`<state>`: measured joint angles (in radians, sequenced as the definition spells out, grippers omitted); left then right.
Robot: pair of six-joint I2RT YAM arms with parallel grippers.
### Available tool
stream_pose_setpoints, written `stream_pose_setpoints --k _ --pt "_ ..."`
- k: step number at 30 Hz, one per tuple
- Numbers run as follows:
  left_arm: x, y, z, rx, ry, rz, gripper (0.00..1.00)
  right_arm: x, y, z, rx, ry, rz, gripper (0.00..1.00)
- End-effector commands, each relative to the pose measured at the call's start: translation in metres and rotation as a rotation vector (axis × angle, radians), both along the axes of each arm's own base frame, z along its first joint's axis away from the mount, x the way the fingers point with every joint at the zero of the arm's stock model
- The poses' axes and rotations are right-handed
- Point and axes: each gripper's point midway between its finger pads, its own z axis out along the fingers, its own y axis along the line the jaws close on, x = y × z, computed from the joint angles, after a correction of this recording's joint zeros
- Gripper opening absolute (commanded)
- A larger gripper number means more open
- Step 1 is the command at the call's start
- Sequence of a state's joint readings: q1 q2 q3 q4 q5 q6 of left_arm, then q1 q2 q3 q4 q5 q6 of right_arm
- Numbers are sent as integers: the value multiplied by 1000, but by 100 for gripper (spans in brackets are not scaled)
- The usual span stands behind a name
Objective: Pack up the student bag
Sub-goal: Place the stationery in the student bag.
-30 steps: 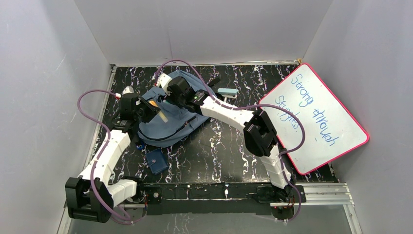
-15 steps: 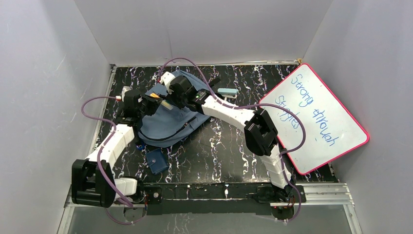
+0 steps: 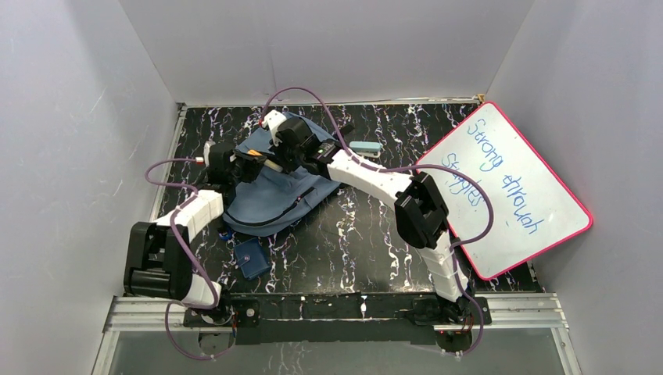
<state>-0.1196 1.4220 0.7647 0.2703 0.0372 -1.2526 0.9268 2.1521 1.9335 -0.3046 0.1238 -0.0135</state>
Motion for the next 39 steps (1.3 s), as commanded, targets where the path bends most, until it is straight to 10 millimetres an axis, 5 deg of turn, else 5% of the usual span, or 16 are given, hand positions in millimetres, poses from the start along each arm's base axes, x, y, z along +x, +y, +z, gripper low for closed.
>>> stream_pose_setpoints --k 1,12,22,30,39 --pt "8 -4 6 -39 -46 -9 0 -10 20 91 225 -69 51 0" --pt "14 -40 -7 -119 -31 -147 0 -16 25 100 266 -58 82 0" --pt "34 -67 1 -165 -79 -296 0 -24 23 100 278 -43 107 0" --pt "30 -62 13 -94 -76 -305 42 -25 16 95 268 -45 89 0" --pt "5 -48 24 22 -44 -309 46 -24 10 92 269 -36 77 0"
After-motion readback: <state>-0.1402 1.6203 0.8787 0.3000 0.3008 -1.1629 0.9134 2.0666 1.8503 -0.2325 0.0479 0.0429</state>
